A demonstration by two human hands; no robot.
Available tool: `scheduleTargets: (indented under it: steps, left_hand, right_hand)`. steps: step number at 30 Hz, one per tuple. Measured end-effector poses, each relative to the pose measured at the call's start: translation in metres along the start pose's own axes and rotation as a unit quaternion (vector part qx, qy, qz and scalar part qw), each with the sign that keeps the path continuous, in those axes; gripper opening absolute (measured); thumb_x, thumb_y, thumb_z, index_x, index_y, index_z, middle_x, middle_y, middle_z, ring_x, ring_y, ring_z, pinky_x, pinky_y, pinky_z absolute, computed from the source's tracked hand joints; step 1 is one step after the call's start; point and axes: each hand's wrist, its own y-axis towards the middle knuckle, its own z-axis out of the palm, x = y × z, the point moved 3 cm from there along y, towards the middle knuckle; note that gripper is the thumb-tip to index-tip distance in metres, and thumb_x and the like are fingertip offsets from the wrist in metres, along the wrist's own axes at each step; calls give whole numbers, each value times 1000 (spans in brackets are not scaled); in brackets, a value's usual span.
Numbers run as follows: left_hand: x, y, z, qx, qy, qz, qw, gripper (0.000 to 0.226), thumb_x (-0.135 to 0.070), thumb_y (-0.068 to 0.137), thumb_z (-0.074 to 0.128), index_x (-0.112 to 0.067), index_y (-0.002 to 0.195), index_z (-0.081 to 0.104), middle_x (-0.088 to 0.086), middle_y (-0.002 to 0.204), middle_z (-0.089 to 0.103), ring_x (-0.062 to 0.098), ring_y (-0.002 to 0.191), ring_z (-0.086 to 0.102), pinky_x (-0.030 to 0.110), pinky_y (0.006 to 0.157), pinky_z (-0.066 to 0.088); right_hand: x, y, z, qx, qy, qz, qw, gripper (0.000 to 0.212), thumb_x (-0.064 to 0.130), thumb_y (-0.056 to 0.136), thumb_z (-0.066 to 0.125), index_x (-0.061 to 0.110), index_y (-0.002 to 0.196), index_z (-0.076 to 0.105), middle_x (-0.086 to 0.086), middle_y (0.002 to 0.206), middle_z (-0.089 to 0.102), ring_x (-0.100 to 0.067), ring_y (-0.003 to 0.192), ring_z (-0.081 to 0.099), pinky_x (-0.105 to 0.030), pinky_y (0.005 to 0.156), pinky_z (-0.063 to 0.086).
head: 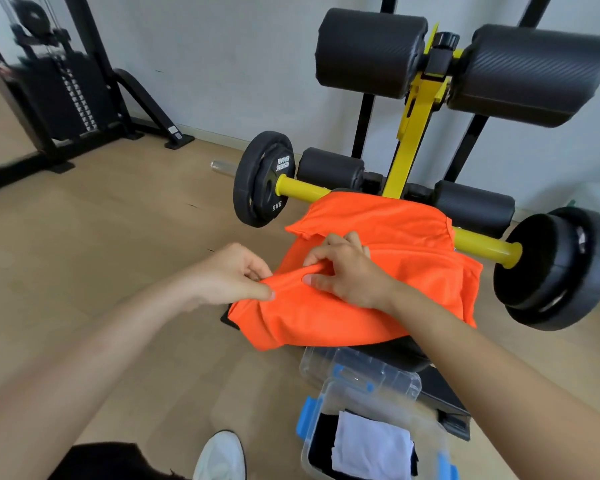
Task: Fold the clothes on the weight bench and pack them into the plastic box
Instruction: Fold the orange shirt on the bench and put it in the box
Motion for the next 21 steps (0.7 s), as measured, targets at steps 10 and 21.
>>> scheduleTargets:
  steps: [10, 21]
  left_hand:
    - [12, 11, -26, -58, -144, 2, 988, 6, -12, 90, 71, -15, 95, 69, -9, 77, 69, 3, 71, 62, 16, 63, 46]
    - [16, 51, -20, -348, -118, 6, 930, 34, -12, 93, 68, -15, 126, 65, 2, 119, 68, 12, 103, 61, 30, 90, 50]
  right_hand:
    - [-28, 15, -45, -82, 21, 9, 996, 17, 32, 83, 71, 45, 86, 59, 17, 95, 65, -17, 99, 52, -55, 99, 39]
    - [-57, 0, -62, -192, 15, 42, 980, 41, 26, 82, 65, 36, 122, 61, 14, 109, 66, -25, 105, 60, -55, 94, 47]
